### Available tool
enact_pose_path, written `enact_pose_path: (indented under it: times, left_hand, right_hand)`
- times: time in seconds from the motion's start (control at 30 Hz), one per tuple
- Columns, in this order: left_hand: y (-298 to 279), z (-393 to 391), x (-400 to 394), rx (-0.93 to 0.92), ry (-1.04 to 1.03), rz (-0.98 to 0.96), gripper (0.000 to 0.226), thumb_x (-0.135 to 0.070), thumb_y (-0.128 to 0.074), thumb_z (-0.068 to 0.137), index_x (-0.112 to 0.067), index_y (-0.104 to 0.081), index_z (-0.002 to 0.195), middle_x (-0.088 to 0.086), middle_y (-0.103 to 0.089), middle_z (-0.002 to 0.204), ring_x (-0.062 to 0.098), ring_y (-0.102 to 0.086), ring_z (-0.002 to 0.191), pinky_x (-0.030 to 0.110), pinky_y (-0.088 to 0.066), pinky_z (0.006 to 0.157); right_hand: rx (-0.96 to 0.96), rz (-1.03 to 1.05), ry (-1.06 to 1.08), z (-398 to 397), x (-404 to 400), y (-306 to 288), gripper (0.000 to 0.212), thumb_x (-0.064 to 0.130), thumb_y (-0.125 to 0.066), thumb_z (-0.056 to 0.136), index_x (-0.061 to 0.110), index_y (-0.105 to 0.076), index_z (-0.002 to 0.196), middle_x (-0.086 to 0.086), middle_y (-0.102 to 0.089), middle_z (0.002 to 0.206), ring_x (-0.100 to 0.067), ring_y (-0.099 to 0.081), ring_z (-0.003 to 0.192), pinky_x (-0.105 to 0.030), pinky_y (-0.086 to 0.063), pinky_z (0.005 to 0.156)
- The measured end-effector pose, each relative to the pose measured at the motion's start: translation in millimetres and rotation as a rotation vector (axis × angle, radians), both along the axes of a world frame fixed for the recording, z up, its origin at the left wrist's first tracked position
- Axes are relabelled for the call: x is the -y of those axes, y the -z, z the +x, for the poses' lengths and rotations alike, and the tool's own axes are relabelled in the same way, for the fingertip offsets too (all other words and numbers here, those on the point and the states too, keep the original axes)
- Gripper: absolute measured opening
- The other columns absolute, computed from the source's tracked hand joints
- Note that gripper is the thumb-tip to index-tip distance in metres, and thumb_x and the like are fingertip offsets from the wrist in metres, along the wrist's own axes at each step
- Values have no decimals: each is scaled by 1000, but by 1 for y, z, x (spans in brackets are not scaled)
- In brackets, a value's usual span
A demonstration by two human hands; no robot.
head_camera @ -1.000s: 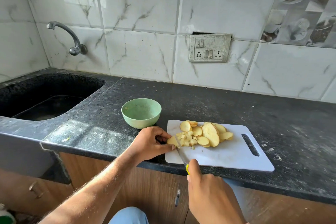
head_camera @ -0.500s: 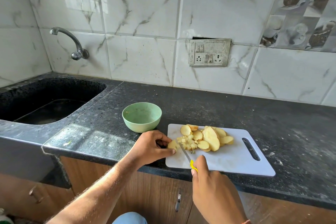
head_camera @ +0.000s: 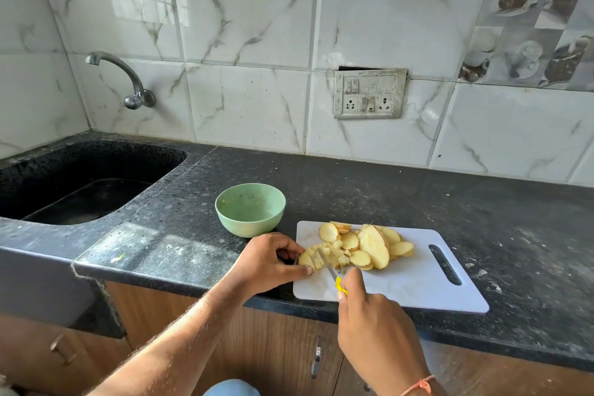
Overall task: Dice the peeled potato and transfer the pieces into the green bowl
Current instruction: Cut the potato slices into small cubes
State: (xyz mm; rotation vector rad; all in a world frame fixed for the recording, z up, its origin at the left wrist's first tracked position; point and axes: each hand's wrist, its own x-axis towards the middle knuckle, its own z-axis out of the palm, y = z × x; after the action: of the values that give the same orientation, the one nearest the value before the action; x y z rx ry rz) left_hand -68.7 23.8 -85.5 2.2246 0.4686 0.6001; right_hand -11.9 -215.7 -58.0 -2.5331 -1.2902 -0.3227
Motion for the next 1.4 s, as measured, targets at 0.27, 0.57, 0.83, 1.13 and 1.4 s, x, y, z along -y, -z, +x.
enact_pose_path:
  times: [0.27, 0.57, 0.83, 1.13, 1.4]
  left_hand:
    - [-2, 0, -5, -39, 9, -34, 33, -37, -96, 66, -29, -77, 92, -6, -73, 88, 3, -67, 76, 29, -60, 73]
    - [1, 1, -7, -26, 16, -56, 29, -33, -98, 66, -27, -80, 88, -6, -75, 90, 11, -70, 81, 36, -61, 77]
    - [0, 1, -7, -31, 14, -58, 28, -35, -98, 67, -29, -80, 88, -15, -73, 88, 9, -70, 80, 36, -61, 77]
    - [1, 0, -9, -25, 44, -45, 27, -36, -97, 73, -29, -82, 94, -8, -75, 94, 10, -72, 84, 34, -62, 80]
    - [0, -1, -9, -48, 27, -46, 27, -38, -98, 72, -32, -83, 93, -9, -76, 94, 10, -72, 85, 34, -62, 83]
  right_hand:
    - [-42, -32, 7, 0, -11, -9, 30, 35, -25, 109, 26, -26, 138, 3, -54, 75, -27, -56, 69, -31, -26, 47]
    - [-88, -2, -16, -14, -21, -15, 32, 35, -26, 110, 24, -25, 140, 4, -52, 80, -23, -48, 68, -28, -24, 47]
    - [-22, -154, -15, -18, -37, -19, 40, 19, -32, 106, 18, -24, 145, -5, -70, 97, -27, -63, 78, -34, -33, 52]
    - [-43, -199, -55, -16, -36, -12, 55, 11, -32, 102, 16, -14, 154, -8, -68, 97, -27, -52, 72, -37, -41, 61]
    - [-132, -214, -58, -27, -8, -9, 38, 24, -35, 107, 21, -18, 140, -5, -70, 96, -31, -59, 75, -38, -38, 60]
